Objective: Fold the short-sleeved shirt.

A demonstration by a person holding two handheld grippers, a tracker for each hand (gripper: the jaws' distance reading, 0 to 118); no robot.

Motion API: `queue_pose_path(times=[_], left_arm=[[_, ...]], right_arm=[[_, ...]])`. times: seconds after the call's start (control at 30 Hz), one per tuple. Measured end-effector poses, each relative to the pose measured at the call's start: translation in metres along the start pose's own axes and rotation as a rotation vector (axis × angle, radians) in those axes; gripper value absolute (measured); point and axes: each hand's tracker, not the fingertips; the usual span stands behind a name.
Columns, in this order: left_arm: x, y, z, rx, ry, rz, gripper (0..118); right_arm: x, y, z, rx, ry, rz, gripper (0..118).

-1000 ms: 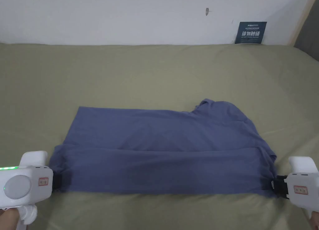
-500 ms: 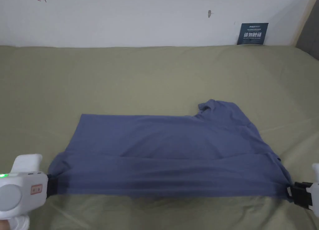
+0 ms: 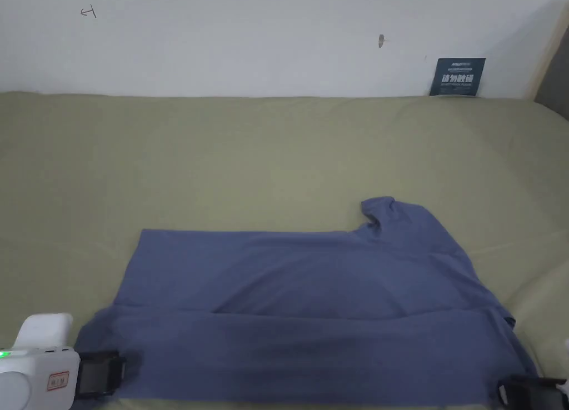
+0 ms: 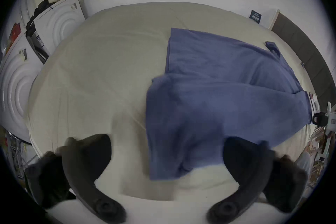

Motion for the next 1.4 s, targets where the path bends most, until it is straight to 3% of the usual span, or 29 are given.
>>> queue_pose_path(times=[0.07,0.13,0.17,0.2,0.23,0.27,0.4,0.43,0.47,0.5,0.53,0.6,0.73,0.83,0.87,0.9,0.93,0.97,1.0,1.03,1.07,1.13,1.23,1.3,1.33,1.37,1.4], left_arm=[[-0.005,0.018,0.005,0.077,0.01,-0.004,115],[-0.007,0.049,0.0,0.088,0.006,0.009,111],[-0.006,0.066,-0.005,0.109,-0.002,0.015,103],[-0.002,0.081,-0.007,0.125,-0.011,0.015,83],[0.002,0.099,-0.013,0.146,-0.016,0.01,31],[0.006,0.117,-0.023,0.154,-0.006,0.0,0],[0.023,0.173,-0.071,0.124,-0.023,-0.018,0],[0.027,0.185,-0.082,0.12,-0.028,-0.02,17],[0.031,0.19,-0.093,0.118,-0.027,-0.025,54],[0.034,0.197,-0.102,0.116,-0.022,-0.032,100],[0.038,0.206,-0.112,0.106,-0.005,-0.045,118],[0.037,0.21,-0.139,0.035,0.043,-0.052,110],[0.043,0.206,-0.157,-0.002,0.13,-0.076,108],[0.045,0.2,-0.147,0.031,0.111,-0.053,79],[0.042,0.205,-0.15,0.034,0.07,-0.045,79],[0.043,0.205,-0.147,0.03,0.003,-0.032,55],[0.046,0.203,-0.142,0.057,-0.011,-0.019,21],[0.051,0.203,-0.141,0.072,0.014,-0.044,7],[0.056,0.204,-0.142,0.074,0.004,-0.069,7],[0.061,0.203,-0.144,0.067,0.041,-0.09,7],[0.062,0.202,-0.146,0.065,0.041,-0.093,7],[0.055,0.202,-0.149,0.064,0.025,-0.065,7],[0.052,0.202,-0.15,0.072,0.019,-0.037,7],[0.054,0.199,-0.148,0.076,0.027,-0.046,7],[0.055,0.199,-0.146,0.077,0.03,-0.051,7],[0.055,0.198,-0.143,0.076,0.031,-0.056,7],[0.055,0.197,-0.139,0.082,0.032,-0.06,7]], right_arm=[[0.003,0.014,0.007,0.095,0.018,-0.011,111],[0.005,0.039,0.0,0.089,0.009,-0.007,107],[0.002,0.055,-0.005,0.114,-0.001,-0.009,98],[0.0,0.068,-0.01,0.136,-0.008,-0.007,79],[-0.005,0.088,-0.014,0.161,-0.016,-0.006,28],[-0.009,0.104,-0.022,0.182,-0.031,-0.014,0],[-0.018,0.153,-0.057,0.178,-0.02,-0.03,0],[-0.021,0.161,-0.066,0.178,-0.025,-0.033,0],[-0.024,0.168,-0.074,0.176,-0.03,-0.025,0],[-0.024,0.174,-0.08,0.162,-0.044,-0.007,0],[-0.025,0.178,-0.086,0.152,-0.051,0.0,0],[-0.024,0.185,-0.096,0.15,-0.054,-0.001,0],[-0.018,0.194,-0.109,0.129,-0.066,0.002,0],[-0.014,0.199,-0.117,0.11,-0.075,0.021,0],[-0.013,0.202,-0.12,0.1,-0.077,0.029,0],[-0.012,0.204,-0.124,0.091,-0.078,0.033,0],[-0.012,0.207,-0.127,0.084,-0.077,0.033,1],[-0.011,0.21,-0.131,0.077,-0.066,0.021,11],[-0.01,0.213,-0.134,0.064,-0.059,0.018,41],[-0.006,0.217,-0.143,0.051,-0.054,0.013,102],[-0.006,0.22,-0.15,0.028,-0.06,0.012,118],[-0.007,0.221,-0.156,0.055,-0.074,0.009,102],[-0.005,0.227,-0.162,0.011,-0.131,0.025,96],[-0.005,0.225,-0.168,-0.007,-0.13,0.024,77],[-0.005,0.221,-0.163,0.017,-0.073,-0.018,50],[-0.006,0.221,-0.157,0.026,-0.089,-0.026,5],[-0.008,0.219,-0.15,0.05,-0.086,-0.02,1]])
